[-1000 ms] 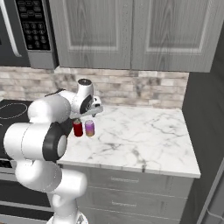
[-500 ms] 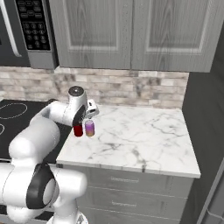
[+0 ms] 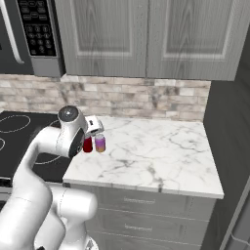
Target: Four empty soda cans are scattered around the kitchen. Gather all the cans and cluster them next to the stove for recycling.
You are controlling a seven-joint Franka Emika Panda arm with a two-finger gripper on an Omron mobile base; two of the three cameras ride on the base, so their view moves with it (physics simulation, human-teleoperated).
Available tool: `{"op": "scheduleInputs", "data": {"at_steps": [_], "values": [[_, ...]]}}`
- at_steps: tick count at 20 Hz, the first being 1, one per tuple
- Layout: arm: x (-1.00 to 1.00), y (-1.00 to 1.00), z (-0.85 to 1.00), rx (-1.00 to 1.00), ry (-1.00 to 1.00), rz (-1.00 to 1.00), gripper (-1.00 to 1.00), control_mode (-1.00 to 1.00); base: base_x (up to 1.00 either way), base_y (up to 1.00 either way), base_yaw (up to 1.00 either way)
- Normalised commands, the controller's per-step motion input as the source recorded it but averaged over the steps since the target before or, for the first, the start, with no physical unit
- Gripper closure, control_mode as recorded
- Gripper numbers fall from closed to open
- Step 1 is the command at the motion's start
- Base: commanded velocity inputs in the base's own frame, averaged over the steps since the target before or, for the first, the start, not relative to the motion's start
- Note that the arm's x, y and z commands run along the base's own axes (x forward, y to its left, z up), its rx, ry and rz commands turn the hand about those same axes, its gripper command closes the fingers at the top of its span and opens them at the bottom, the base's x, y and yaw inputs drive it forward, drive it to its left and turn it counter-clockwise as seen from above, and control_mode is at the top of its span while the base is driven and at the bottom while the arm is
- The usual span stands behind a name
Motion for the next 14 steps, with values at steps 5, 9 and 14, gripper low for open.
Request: {"op": "scheduleInputs", "data": {"at_steps": [5,9,14], "values": [[-0.71,-0.12,0.62,0.0,0.03,-0.13,-1.0,-1.0,0.0,0.0,0.0],[-0.72,-0.1,0.53,0.0,0.01,-0.09,-1.0,-1.0,0.0,0.0,0.0],[-0.61,-0.09,0.37,0.03,0.08,-0.09,-1.0,-1.0,0.0,0.0,0.0]]}}
